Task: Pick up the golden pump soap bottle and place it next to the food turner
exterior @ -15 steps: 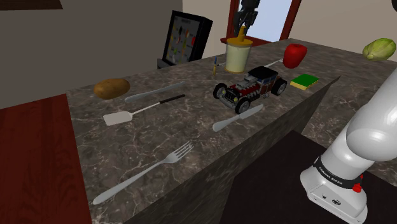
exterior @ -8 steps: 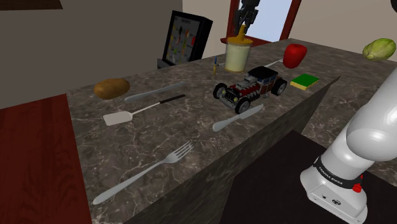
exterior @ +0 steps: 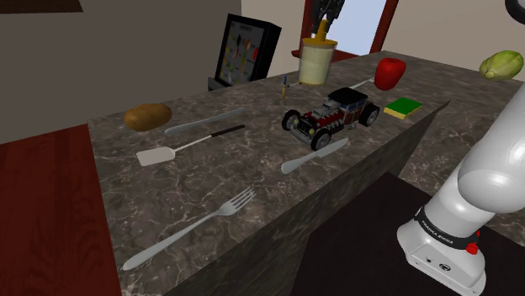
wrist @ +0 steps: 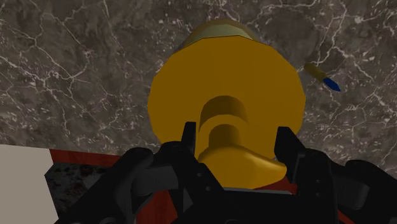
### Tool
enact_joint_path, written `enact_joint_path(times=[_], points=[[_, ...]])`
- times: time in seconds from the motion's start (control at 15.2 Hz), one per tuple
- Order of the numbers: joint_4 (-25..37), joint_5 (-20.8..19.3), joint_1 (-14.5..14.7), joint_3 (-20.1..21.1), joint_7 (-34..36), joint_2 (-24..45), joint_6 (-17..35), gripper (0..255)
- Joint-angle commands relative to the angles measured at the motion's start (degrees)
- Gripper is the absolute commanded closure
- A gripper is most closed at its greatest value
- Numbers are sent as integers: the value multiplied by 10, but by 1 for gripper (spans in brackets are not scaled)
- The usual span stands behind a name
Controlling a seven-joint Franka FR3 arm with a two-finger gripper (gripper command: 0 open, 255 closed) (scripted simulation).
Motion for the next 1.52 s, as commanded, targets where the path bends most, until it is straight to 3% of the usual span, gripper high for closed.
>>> enact_joint_path(times=[0.0, 0.33, 0.86, 1.45], points=[[27, 1, -1, -1, 0, 8, -19, 255], [94, 6, -3, -2, 0, 29, -65, 255], [47, -19, 60, 51, 112, -8, -50, 255], [61, -40, 125, 114, 237, 3, -54, 255]])
